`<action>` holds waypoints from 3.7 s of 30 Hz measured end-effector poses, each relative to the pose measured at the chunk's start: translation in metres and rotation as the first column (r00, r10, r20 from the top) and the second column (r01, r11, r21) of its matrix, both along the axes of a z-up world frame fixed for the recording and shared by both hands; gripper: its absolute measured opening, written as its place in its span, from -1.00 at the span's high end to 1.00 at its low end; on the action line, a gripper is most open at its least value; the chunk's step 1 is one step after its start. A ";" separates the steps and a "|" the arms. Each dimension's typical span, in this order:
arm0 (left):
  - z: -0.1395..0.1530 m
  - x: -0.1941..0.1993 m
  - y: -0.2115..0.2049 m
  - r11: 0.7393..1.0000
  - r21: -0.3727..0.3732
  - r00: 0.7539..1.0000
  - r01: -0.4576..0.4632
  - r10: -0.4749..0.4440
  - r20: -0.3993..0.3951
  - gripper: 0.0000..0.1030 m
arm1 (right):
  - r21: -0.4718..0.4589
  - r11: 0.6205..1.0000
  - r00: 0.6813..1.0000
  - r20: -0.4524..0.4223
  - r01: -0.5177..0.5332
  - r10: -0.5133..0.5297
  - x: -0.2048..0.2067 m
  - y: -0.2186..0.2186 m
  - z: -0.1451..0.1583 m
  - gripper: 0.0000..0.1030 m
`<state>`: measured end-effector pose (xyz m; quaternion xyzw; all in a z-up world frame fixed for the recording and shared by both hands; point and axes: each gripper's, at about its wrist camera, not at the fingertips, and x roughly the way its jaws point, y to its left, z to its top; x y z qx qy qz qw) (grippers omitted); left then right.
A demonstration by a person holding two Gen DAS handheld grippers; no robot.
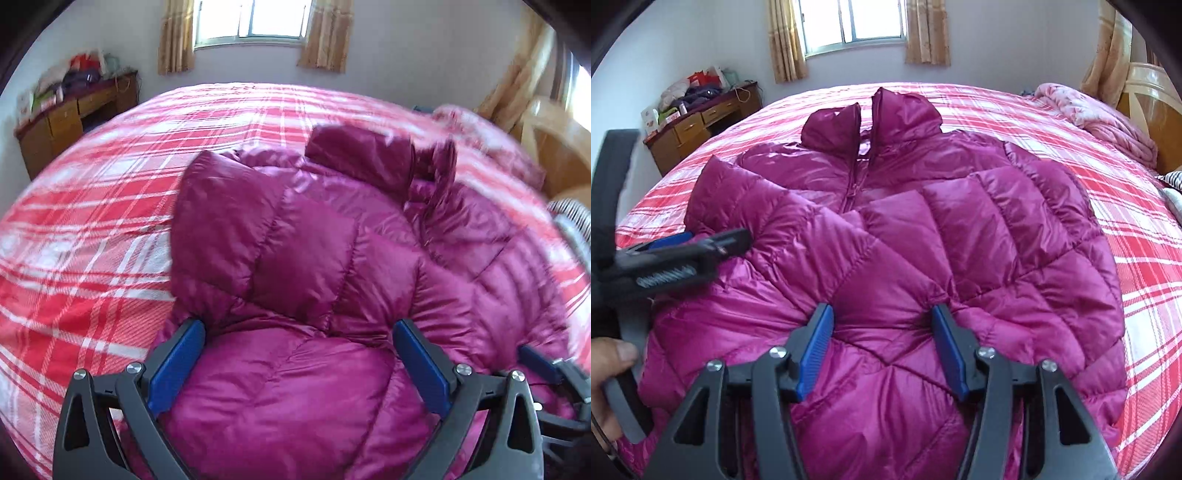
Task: Fold large clothes
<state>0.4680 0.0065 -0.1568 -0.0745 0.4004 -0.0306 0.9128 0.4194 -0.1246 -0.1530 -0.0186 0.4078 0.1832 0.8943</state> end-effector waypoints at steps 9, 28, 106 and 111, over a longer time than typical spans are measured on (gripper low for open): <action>0.078 0.007 0.030 0.991 -0.135 0.987 0.014 0.007 0.159 -0.98 | -0.007 1.000 1.000 0.018 0.000 0.001 -0.002 0.002 -0.001 -0.15; -0.004 0.070 0.011 0.987 -0.156 0.999 0.039 -0.042 -0.014 -0.98 | 0.024 1.000 1.000 0.015 -0.011 0.010 -0.002 -0.002 -0.002 -0.20; 0.026 0.158 -0.035 0.978 0.203 0.999 0.053 -0.052 -0.010 -0.98 | 0.040 0.997 0.993 -0.104 0.062 -0.057 0.198 -0.050 0.012 0.78; 0.007 0.147 -0.030 0.981 0.189 0.998 0.051 -0.046 -0.030 -0.98 | 0.073 0.990 0.992 -0.066 0.116 -0.112 0.181 -0.058 0.031 -0.08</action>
